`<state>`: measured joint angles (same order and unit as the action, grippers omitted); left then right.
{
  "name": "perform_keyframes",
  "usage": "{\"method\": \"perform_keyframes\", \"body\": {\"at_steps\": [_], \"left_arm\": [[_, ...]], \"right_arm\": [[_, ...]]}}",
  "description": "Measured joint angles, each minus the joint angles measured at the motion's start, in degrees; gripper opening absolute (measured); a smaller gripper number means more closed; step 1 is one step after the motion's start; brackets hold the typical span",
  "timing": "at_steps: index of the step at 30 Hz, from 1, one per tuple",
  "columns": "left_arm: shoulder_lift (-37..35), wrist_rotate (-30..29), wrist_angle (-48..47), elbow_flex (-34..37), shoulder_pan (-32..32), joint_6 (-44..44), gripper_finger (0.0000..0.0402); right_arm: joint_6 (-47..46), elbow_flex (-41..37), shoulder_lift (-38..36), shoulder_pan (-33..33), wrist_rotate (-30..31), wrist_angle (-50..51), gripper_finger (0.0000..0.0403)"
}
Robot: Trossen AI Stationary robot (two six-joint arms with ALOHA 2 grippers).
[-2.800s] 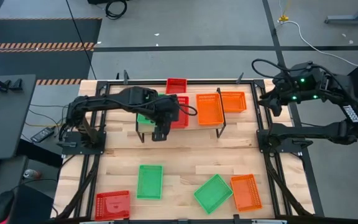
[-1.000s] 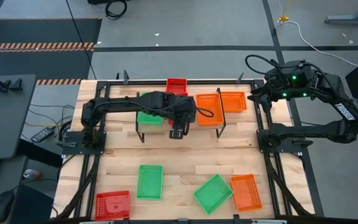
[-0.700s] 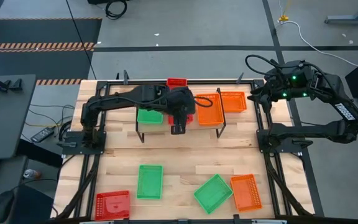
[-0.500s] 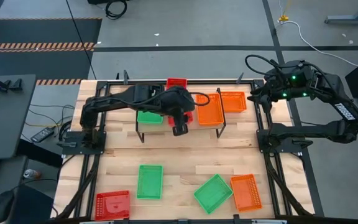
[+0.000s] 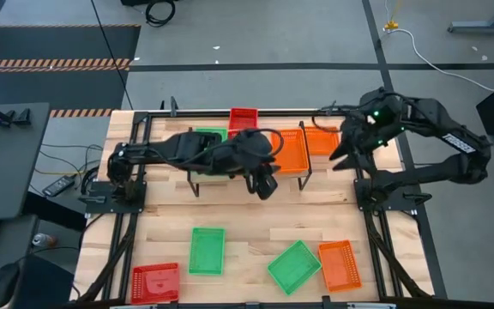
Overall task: Stack baskets on shelf by color
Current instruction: Stack the bottom orange bin on top of the other orange bin on the shelf
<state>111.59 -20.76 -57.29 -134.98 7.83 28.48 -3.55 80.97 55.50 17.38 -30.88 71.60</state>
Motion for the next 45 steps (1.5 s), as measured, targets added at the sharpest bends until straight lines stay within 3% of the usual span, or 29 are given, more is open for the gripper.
{"method": "perform_keyframes", "body": {"at_steps": [5,11,20,26,30,33,39,45], "left_arm": [[-1.3,-3.25,-0.61,-0.01,1.43,2.35,0.0117],[-5.33,-2.08,-9.46,0.02,1.12,-0.51,0.0112],[-13.22,1.79,-19.57,0.0,1.25,-4.68,0.0112],[-14.62,3.93,-28.2,0.02,3.33,-7.03,0.0112],[-14.64,4.46,-29.07,0.03,4.46,-9.29,0.0112],[-14.62,4.72,-28.83,0.65,4.98,-9.66,0.0111],[-14.51,4.37,-28.65,6.73,4.86,-6.18,0.011],[-14.43,5.61,-25.5,13.79,5.55,-3.6,0.011]], "right_arm": [[-3.52,0.0,1.61,-5.89,-0.64,-0.52,0.019],[-14.0,-0.02,4.19,-13.27,12.43,-7.74,0.019],[-28.54,-0.02,13.07,-25.79,20.79,-19.99,0.019],[-34.86,-0.04,20.08,-31.38,21.67,-19.8,0.019],[-41.62,-0.04,23.62,-33.96,23.79,-18.28,0.019],[-49.66,-0.04,25.87,-35.37,21.72,-17.11,0.019],[-60.92,-0.04,29.56,-40.45,15.59,-14.72,0.019],[-65.03,-0.04,33.49,-48.34,15.14,-9.44,0.019]]}}
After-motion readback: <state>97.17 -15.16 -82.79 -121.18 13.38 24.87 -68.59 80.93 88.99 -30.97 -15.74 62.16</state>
